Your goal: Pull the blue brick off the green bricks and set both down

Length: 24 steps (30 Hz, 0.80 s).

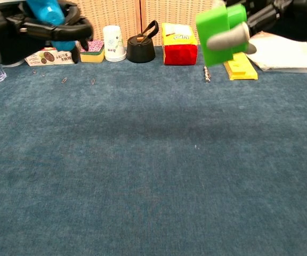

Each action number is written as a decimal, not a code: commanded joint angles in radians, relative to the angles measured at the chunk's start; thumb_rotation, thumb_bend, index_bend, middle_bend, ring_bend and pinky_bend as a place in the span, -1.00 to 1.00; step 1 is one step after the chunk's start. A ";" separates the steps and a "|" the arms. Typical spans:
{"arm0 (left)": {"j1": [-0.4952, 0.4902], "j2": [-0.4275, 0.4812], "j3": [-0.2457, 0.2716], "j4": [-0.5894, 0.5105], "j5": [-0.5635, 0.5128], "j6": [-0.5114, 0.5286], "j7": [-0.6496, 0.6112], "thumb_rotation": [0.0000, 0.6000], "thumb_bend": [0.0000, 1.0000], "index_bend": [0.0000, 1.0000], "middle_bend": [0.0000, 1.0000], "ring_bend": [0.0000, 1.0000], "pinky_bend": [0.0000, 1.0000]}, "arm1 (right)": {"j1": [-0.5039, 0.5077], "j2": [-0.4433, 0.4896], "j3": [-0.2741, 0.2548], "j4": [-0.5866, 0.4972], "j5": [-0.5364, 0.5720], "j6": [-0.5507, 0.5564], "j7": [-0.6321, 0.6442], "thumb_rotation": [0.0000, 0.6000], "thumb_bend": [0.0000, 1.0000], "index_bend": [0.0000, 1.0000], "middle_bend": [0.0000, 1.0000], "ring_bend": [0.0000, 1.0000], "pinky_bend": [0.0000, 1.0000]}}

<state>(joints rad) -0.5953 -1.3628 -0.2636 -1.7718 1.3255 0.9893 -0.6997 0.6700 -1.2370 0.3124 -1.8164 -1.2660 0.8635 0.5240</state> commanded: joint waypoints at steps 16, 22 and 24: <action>0.134 0.211 0.128 -0.114 -0.018 0.086 0.277 1.00 -0.33 0.56 0.21 0.10 0.23 | 0.043 -0.048 -0.202 0.191 -0.077 -0.044 -0.680 1.00 -0.83 0.22 0.18 0.12 0.08; 0.149 0.235 0.143 -0.111 -0.027 0.081 0.292 1.00 -0.33 0.56 0.21 0.10 0.23 | 0.051 -0.084 -0.210 0.202 -0.013 -0.036 -0.800 1.00 -0.83 0.17 0.14 0.08 0.07; 0.150 0.238 0.144 -0.108 -0.029 0.077 0.296 1.00 -0.33 0.56 0.21 0.10 0.23 | 0.055 -0.088 -0.215 0.206 0.004 -0.038 -0.835 1.00 -0.83 0.10 0.08 0.04 0.03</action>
<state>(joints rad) -0.4461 -1.1252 -0.1201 -1.8806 1.2975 1.0676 -0.4044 0.7192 -1.3141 0.1057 -1.6184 -1.2786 0.8269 -0.2843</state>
